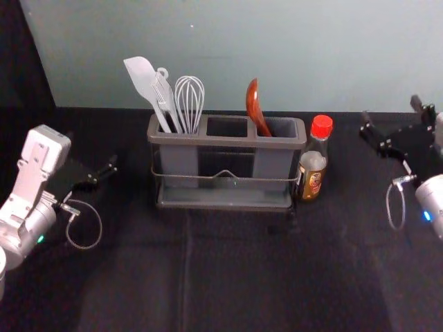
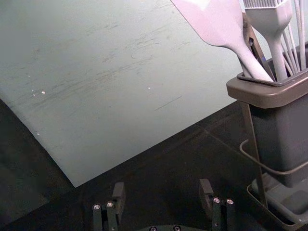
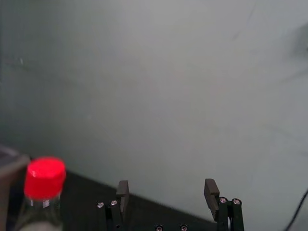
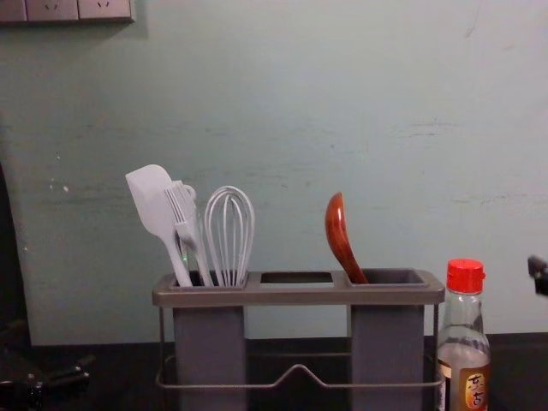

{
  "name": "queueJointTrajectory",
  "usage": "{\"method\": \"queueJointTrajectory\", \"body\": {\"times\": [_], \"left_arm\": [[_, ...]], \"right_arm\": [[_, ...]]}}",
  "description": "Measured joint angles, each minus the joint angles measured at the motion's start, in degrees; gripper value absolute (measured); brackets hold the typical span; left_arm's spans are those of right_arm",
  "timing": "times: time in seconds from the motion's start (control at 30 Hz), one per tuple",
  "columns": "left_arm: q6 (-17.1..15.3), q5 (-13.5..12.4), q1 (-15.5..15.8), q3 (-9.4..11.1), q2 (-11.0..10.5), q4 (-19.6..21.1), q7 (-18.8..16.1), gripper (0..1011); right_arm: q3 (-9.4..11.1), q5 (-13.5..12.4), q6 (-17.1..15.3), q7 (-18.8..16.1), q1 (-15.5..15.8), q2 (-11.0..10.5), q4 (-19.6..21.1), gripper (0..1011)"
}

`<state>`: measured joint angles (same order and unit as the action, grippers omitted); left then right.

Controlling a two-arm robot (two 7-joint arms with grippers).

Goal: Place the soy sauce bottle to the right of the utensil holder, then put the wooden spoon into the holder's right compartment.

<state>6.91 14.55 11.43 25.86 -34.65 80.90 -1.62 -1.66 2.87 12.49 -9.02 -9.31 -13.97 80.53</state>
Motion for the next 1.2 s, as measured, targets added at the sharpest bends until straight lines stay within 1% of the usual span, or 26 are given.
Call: {"method": "queueJointTrajectory", "body": {"times": [0.1,0.17,0.2,0.27,0.33,0.47,0.7,0.77,1.2], "left_arm": [[0.0,0.0,0.0,0.0,0.0,0.0,0.0,1005],[0.0,0.0,0.0,0.0,0.0,0.0,0.0,1005],[0.0,0.0,0.0,0.0,0.0,0.0,0.0,1005],[0.0,0.0,0.0,0.0,0.0,0.0,0.0,1005],[0.0,0.0,0.0,0.0,0.0,0.0,0.0,1005],[0.0,0.0,0.0,0.0,0.0,0.0,0.0,1005],[0.0,0.0,0.0,0.0,0.0,0.0,0.0,1005],[0.0,0.0,0.0,0.0,0.0,0.0,0.0,1005],[0.0,0.0,0.0,0.0,0.0,0.0,0.0,1005]], "right_arm": [[-0.38,0.89,-2.21,0.52,0.2,0.31,-0.56,1002],[-0.63,1.43,-3.11,0.76,0.3,0.38,-0.85,1002],[-0.96,2.25,-3.91,1.01,0.35,0.32,-1.17,1002],[-1.26,3.06,-4.75,1.19,0.4,0.2,-1.58,1002],[-1.39,3.3,-5.0,1.19,0.46,0.19,-1.88,1002],[-1.48,3.48,-4.88,1.27,0.49,0.26,-2.55,1003],[-1.57,3.33,-3.48,0.9,-0.07,0.2,-4.31,1002],[-1.43,3.22,-2.59,0.93,-0.02,0.19,-4.43,1002],[-1.46,3.14,-2.84,0.9,-0.04,0.15,-4.4,1002]]}}
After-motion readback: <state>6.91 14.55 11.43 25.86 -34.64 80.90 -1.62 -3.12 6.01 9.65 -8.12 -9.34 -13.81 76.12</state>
